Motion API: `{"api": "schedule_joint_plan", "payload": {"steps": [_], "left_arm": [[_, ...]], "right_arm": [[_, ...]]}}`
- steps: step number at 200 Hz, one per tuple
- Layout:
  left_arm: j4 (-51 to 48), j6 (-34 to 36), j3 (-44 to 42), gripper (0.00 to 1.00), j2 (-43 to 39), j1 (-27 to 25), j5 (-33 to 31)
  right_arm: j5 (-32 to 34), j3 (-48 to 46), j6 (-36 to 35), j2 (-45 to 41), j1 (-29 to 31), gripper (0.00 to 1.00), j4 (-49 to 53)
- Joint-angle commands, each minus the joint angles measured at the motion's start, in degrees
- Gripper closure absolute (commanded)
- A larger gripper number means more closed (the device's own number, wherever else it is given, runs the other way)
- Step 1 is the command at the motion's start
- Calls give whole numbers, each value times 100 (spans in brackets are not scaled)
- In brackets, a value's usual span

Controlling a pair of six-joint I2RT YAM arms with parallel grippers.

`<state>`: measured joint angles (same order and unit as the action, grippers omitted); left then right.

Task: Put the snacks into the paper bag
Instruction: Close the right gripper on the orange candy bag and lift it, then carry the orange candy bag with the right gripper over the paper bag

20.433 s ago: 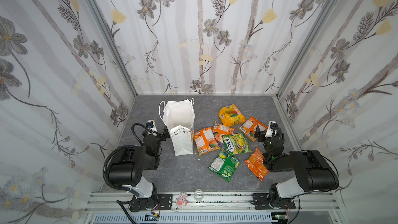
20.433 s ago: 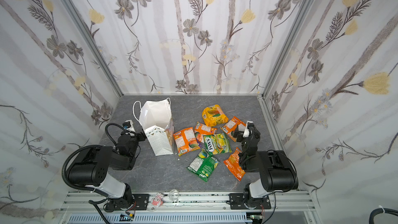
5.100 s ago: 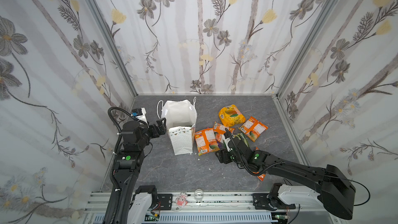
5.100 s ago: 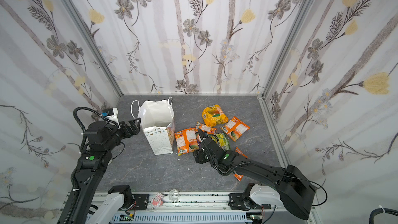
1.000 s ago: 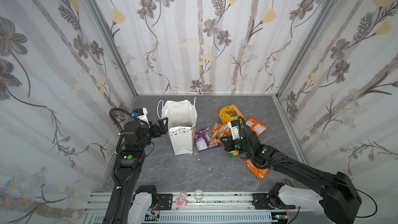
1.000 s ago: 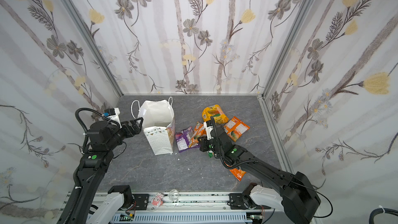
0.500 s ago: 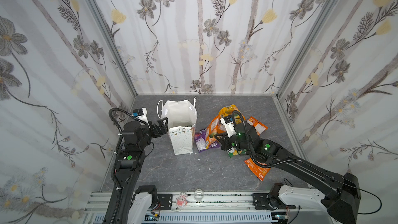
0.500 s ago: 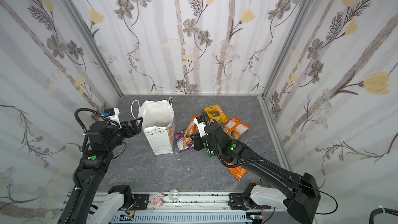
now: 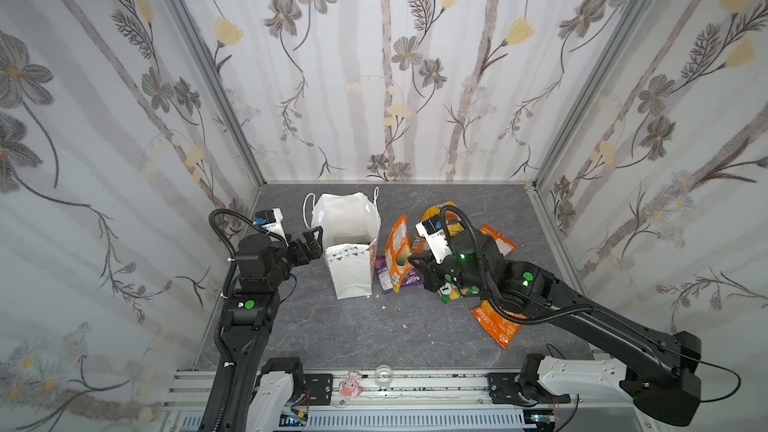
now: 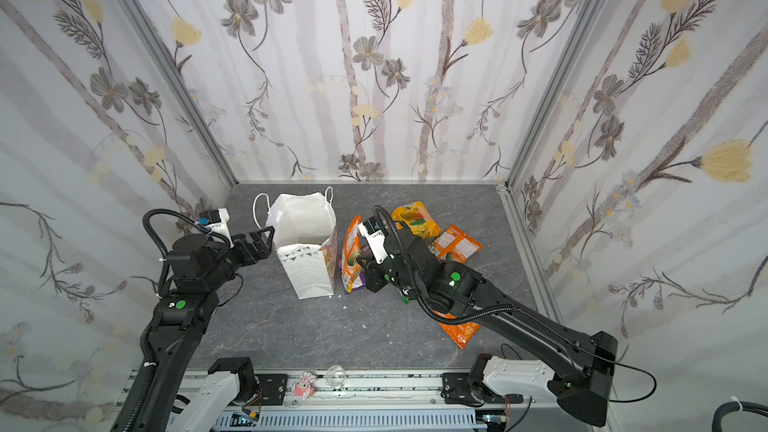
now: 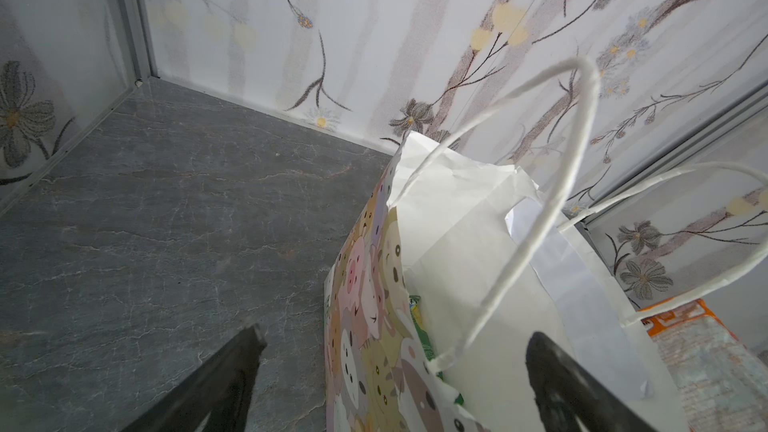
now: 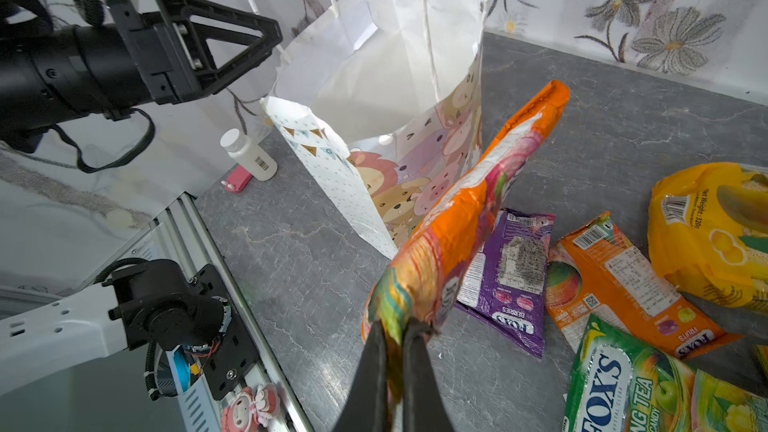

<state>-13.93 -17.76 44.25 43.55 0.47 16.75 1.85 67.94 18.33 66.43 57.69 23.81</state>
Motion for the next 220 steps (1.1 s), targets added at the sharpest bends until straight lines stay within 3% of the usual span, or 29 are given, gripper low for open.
{"api": "schedule_joint_plan", "payload": {"steps": [1,31,74,167,220], "left_arm": [[144,53,57,0,64,6,129],[236,20,2,0,60,9,441],[182,27,21,0,98,13,373],[147,35,7,0,-24,15,263],[178,18,15,0,18,15,339]], "right_arm": [[101,245,-163,-44,84,100,-10],[-109,542,-254,-13,169,100,-46],[-595,1125,-356,164,241,100,-190],[-668,2424,-670,780,454,100,-164],[179,3051,-488,1275,558,100,-346]]}}
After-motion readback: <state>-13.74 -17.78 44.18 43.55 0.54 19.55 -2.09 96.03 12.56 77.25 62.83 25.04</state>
